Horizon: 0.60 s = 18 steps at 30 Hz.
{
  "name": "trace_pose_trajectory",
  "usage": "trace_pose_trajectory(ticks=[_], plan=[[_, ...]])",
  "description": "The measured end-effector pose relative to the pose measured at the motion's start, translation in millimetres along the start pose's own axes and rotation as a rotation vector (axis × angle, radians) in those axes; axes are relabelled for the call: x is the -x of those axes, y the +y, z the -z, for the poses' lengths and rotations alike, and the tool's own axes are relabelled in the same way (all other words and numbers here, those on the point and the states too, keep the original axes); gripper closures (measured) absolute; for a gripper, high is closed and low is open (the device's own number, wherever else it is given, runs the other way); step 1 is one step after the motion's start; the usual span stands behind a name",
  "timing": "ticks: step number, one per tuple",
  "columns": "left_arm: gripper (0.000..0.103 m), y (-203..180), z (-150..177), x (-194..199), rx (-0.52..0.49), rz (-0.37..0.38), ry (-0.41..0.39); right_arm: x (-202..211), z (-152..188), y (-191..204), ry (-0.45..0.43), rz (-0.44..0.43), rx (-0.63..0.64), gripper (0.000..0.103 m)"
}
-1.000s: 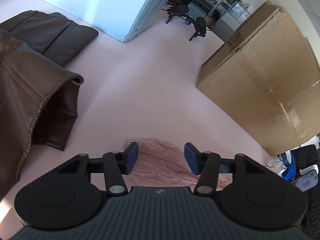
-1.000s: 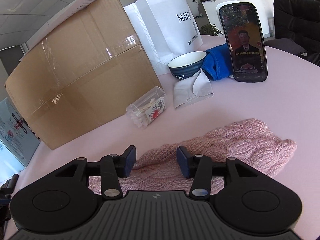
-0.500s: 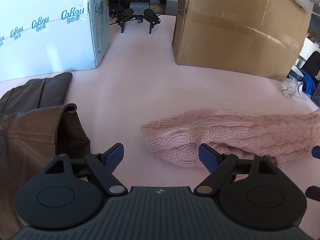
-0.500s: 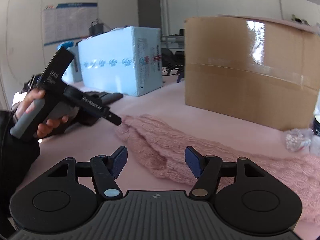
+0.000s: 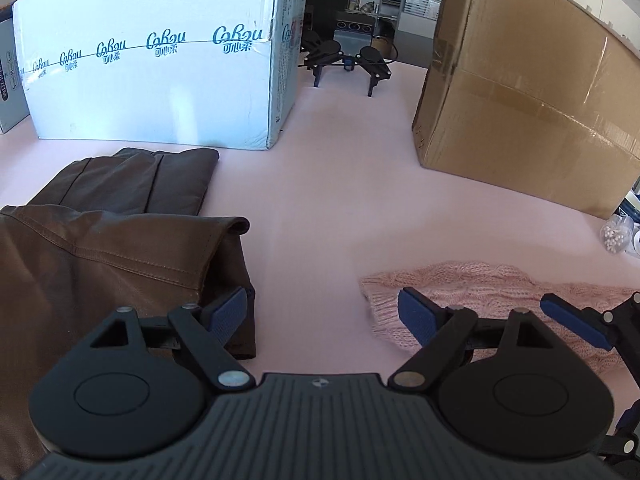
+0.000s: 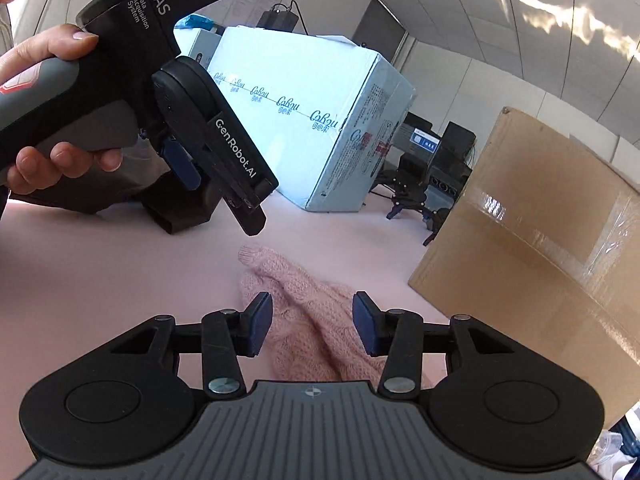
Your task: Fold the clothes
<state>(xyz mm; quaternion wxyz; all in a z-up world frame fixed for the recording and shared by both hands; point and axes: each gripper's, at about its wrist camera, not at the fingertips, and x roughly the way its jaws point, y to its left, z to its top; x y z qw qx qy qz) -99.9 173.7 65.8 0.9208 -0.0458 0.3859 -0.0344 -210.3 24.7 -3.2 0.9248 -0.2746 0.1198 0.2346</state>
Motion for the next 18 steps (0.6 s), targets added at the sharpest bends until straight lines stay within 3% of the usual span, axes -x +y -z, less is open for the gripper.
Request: trace_pose_trajectory(ticks=[3,9,13,18], plan=[[0.022,-2.6,0.0,-2.8,0.007,-0.012,0.01,-11.8,3.9,4.9,0.038,0.06,0.089,0.065],[0.022,2.2,0.0,3.6,0.052,0.016,-0.011,-36.5,7.7,19.1,0.062,0.087,0.191,0.072],[0.022,3.6,0.4,-0.2,0.069,0.007,0.002,-47.9,11.1,22.5,0.091,0.102,0.2,0.094],[0.022,6.0,0.9,2.5,0.093,0.003,-0.018,-33.5,7.7,17.4,0.006,0.14,0.163,0.098]])
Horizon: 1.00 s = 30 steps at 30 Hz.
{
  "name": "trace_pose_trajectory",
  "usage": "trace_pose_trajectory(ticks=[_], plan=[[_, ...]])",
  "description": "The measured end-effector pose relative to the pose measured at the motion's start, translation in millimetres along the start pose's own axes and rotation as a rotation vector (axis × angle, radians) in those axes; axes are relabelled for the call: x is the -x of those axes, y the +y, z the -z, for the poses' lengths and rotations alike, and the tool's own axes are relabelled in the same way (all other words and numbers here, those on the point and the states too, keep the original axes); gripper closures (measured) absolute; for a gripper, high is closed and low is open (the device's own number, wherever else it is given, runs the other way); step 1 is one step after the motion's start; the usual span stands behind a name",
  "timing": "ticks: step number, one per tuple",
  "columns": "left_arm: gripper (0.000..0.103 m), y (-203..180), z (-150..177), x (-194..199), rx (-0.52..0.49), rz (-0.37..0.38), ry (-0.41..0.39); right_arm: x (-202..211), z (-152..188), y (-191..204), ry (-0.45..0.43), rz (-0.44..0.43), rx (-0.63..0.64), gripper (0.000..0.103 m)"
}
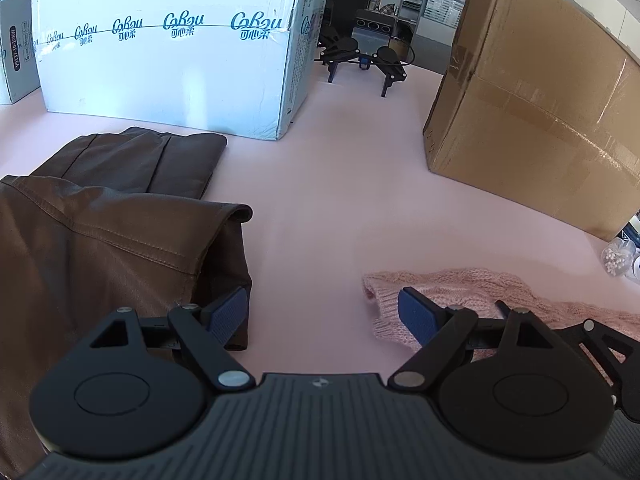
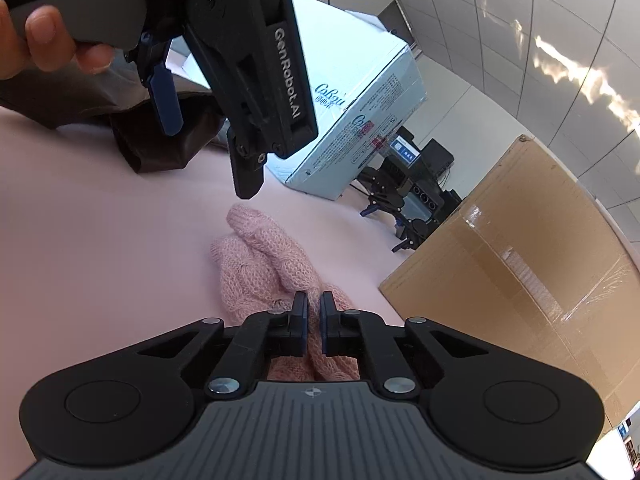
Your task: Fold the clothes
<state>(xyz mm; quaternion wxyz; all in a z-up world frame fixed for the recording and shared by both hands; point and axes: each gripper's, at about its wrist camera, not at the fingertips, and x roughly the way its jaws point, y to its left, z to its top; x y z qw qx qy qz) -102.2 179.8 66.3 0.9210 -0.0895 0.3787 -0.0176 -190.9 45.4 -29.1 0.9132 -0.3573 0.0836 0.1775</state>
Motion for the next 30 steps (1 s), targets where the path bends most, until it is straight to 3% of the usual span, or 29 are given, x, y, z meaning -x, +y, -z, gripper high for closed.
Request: trace_pose_trajectory(ticks=[4,11,14,16,18,19,20,21,23,27,30], plan=[[0.021,4.6,-0.6,5.6,0.024,0.013,-0.028,21.0,-5.3,-4.0,-0.057,-0.01,0.016,0.098],[0.021,-8.1,5.2,19.1,-0.046,0.065,-0.115,27.5,13.7,38.0,0.008,-0.068,0.178,0.098],[0.02,-22.9,11.7,22.1,-0.112,0.163,-0.134,21.1,16.0,46.9,0.036,-0.081,0.222,0.096],[0.02,-32.8,16.7,15.0,-0.133,0.233,-0.103,19.5,15.6,42.7,0.044,-0.102,0.199,0.094],[0.02,-44.4,23.2,1.7,-0.147,0.291,-0.047,20.4,14.8,35.1,0.042,-0.127,0.158,0.082],[0.018,-50.3,27.6,-10.1,-0.143,0.3,-0.008,24.1,14.1,30.8,0.035,-0.132,0.132,0.06],[0.017,-53.7,30.5,-19.8,-0.133,0.289,0.02,31.6,12.9,22.9,0.033,-0.152,0.085,0.046],[0.017,-55.6,32.0,-26.7,-0.133,0.267,0.042,40.6,12.2,12.5,0.044,-0.202,0.026,0.041],[0.017,-59.7,34.5,-32.4,-0.164,0.223,0.037,60.0,12.3,-10.1,0.059,-0.285,-0.102,0.013],[0.017,-65.5,40.1,-33.5,-0.202,0.181,0.028,106.0,35.0,-75.9,0.085,-0.249,-0.433,0.013],[0.017,-74.8,46.6,-34.2,-0.246,0.131,0.009,137.2,77.4,-141.7,0.126,-0.093,-0.824,0.009]])
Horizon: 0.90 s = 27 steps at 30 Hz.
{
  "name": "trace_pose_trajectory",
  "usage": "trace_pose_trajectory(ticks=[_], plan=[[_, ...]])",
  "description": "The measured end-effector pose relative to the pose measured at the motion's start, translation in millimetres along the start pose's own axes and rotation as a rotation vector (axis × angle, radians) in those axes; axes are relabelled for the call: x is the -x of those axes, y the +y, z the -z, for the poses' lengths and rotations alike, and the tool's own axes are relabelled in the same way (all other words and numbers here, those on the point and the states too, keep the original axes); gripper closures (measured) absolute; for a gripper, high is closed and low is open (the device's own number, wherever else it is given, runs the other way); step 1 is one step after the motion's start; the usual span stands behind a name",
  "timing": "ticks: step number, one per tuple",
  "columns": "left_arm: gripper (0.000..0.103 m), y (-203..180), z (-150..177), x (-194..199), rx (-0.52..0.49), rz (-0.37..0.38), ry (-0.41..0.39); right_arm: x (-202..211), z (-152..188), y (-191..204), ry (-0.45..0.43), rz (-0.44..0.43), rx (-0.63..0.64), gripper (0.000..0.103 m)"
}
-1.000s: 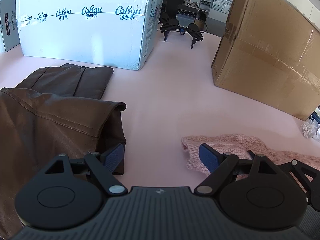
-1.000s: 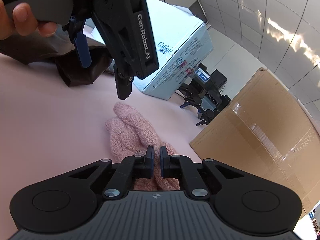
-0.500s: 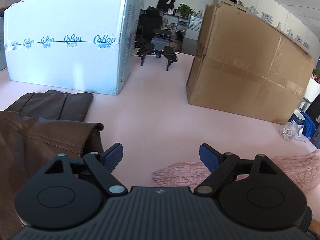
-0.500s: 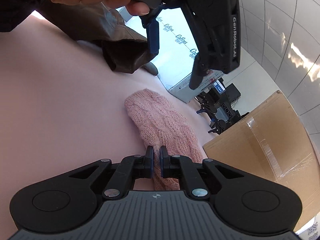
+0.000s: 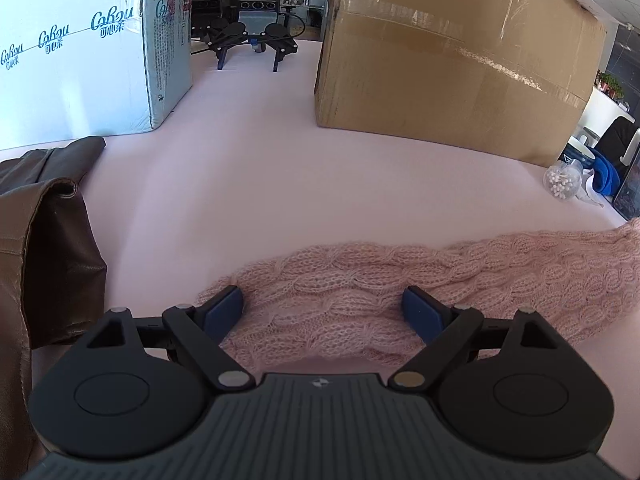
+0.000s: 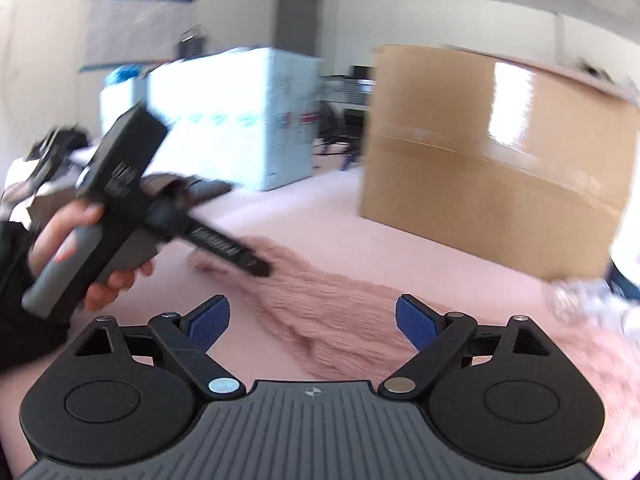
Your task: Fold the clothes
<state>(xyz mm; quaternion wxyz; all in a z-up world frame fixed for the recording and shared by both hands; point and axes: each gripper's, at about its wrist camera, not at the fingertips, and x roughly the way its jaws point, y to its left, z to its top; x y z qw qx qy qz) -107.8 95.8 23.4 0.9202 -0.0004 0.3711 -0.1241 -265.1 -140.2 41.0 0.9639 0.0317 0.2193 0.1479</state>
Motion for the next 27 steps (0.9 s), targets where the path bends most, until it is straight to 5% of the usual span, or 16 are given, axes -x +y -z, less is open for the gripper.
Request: trace_pose_trajectory(ticks=[3,6,11,17,21,25,27], plan=[[0.016,-4.1,1.8,-0.3,-0.022,-0.024,-0.004,36.0,18.1,-92.8,-0.065,0.092,-0.632,0.001],[0.016,-2.0,1.1,-1.2,-0.018,-0.021,-0.004,60.9,56.9,-144.8,-0.126,0.082,-1.019,0.001],[0.015,-2.8,2.5,-0.9,-0.029,-0.026,-0.01,71.5,87.3,-169.2,-0.181,0.214,-1.238,0.001],[0.015,-4.4,3.1,-0.7,-0.035,-0.028,-0.013,70.7,86.0,-185.2,-0.293,0.385,-1.368,0.001],[0.015,-4.8,3.4,-0.2,-0.039,-0.029,-0.013,52.4,84.9,-198.1,-0.301,0.378,-1.362,0.005],[0.015,-5.8,3.3,-1.0,-0.045,-0.032,-0.013,45.4,101.7,-210.6,-0.298,0.312,-1.402,0.077],[0.015,-6.2,3.5,-1.2,-0.048,-0.033,-0.014,41.5,116.1,-220.8,-0.303,0.248,-1.456,0.085]])
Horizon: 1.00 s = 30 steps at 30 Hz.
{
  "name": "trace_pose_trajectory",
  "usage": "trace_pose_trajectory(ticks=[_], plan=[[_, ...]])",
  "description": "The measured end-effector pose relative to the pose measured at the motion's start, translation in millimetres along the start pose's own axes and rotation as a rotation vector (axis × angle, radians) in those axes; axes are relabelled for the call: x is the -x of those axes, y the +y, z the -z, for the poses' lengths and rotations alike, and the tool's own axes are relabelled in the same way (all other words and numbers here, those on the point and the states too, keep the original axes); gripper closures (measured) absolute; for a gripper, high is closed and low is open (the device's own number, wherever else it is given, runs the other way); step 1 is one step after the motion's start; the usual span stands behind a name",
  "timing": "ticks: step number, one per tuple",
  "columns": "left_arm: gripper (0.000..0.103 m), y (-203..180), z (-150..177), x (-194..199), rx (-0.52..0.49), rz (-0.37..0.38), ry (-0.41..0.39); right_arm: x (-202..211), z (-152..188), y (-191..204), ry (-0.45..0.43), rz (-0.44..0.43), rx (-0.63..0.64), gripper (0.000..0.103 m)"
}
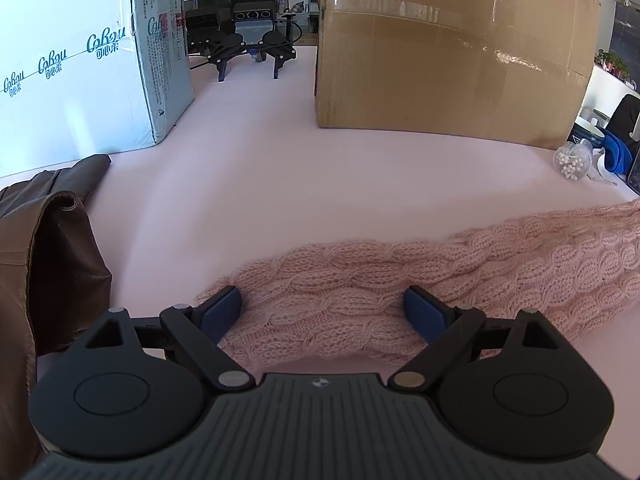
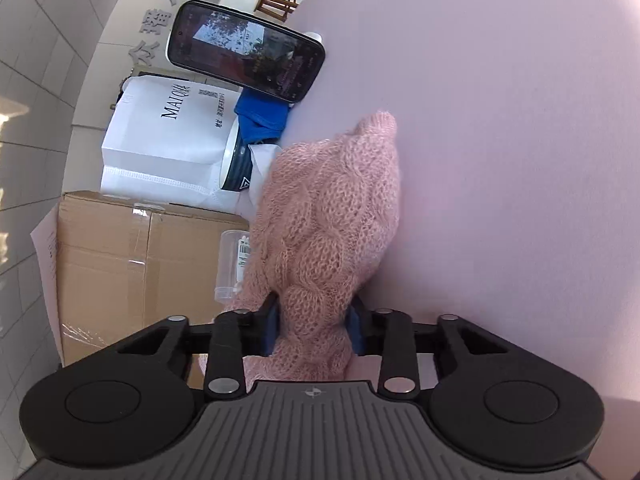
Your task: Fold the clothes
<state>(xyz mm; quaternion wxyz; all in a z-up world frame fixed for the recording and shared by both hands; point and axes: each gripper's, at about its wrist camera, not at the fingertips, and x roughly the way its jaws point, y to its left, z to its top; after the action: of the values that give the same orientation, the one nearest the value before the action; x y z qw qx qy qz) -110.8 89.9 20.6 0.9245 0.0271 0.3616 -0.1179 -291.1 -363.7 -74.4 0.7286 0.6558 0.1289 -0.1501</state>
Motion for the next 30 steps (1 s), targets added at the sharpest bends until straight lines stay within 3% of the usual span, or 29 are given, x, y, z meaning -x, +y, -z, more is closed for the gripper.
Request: trace_pose_trajectory(ticks=[2,4,7,11,14,21,30], plan=[[0.014,-0.5,0.2,0.0,-0.004,-0.002,0.0,1.7,-0.9,0.0,0.004,-0.024,0.011,0.086],[0.014,-1.2,0.3,-0.1,-0.007,-0.004,0.0,3.1,3.4,10.2,-0.016,-0.009,0.104,0.087],[0.014,-2.2,0.6,0.1,-0.01,-0.006,0.0,7.6,20.2,40.3,-0.088,0.044,0.361,0.088],[0.014,-2.9,0.8,0.2,-0.012,-0.008,0.001,20.6,62.8,82.8,-0.253,0.082,0.736,0.089],[0.014,-3.3,0.9,0.2,-0.013,-0.01,0.002,24.3,91.4,101.2,-0.304,0.085,0.9,0.089],[0.014,-2.6,0.8,1.6,-0.006,-0.011,0.006,29.0,139.2,137.9,-0.326,0.016,1.086,0.089],[0.014,6.1,-2.9,5.2,0.043,0.006,0.028,16.6,214.8,176.4,-0.276,-0.094,1.302,0.089]])
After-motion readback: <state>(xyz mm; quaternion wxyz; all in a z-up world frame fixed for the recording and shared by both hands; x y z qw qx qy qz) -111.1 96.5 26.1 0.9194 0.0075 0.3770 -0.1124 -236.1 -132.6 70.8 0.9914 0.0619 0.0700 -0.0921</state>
